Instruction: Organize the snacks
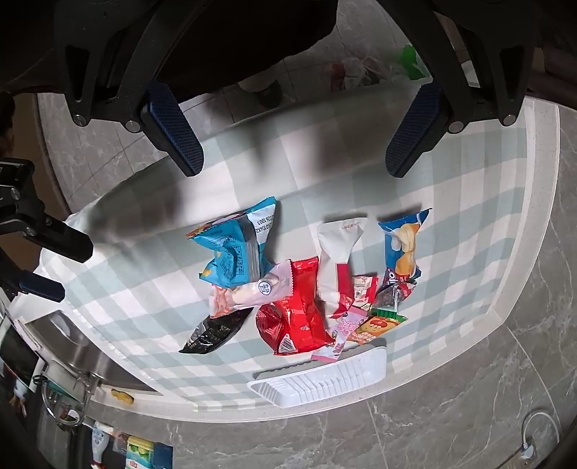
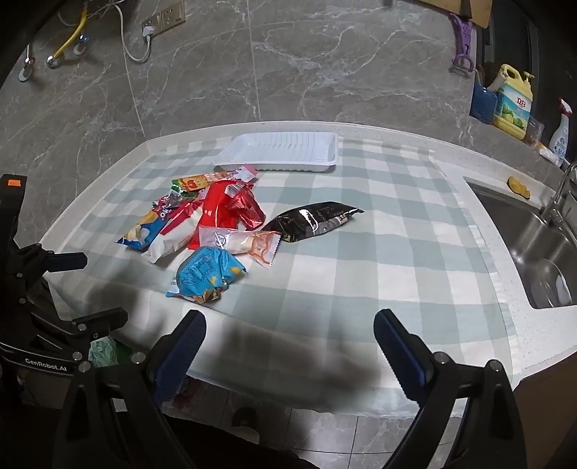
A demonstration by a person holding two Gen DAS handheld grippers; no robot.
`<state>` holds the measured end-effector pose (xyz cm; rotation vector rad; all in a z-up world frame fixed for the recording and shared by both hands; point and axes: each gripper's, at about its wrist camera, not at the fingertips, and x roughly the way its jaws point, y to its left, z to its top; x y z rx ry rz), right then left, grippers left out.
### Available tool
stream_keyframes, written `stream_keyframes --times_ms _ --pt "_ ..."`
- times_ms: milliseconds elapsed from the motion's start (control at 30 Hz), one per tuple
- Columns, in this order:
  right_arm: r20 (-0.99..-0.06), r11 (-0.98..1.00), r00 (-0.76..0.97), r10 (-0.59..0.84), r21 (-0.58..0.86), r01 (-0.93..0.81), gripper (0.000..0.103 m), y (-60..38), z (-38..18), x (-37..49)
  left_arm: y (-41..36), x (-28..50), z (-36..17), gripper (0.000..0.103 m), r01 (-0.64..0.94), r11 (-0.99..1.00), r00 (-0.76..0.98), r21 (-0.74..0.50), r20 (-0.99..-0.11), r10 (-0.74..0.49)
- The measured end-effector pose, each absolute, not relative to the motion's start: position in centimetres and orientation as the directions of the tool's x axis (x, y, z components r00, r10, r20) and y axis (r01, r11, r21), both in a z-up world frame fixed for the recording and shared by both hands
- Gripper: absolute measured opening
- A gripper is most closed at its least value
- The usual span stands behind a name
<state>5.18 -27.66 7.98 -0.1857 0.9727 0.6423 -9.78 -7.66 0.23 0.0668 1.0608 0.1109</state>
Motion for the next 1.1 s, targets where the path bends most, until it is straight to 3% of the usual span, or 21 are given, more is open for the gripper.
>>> stream_keyframes --times_ms 1100 --pt "-0.831 0.803 0.364 0.421 0.155 -0.575 0.096 -27.59 8.13 4.39 -7.61 -9.58 0.08 0.102 -0.071 0.991 0.49 0.11 -0.862 0.131"
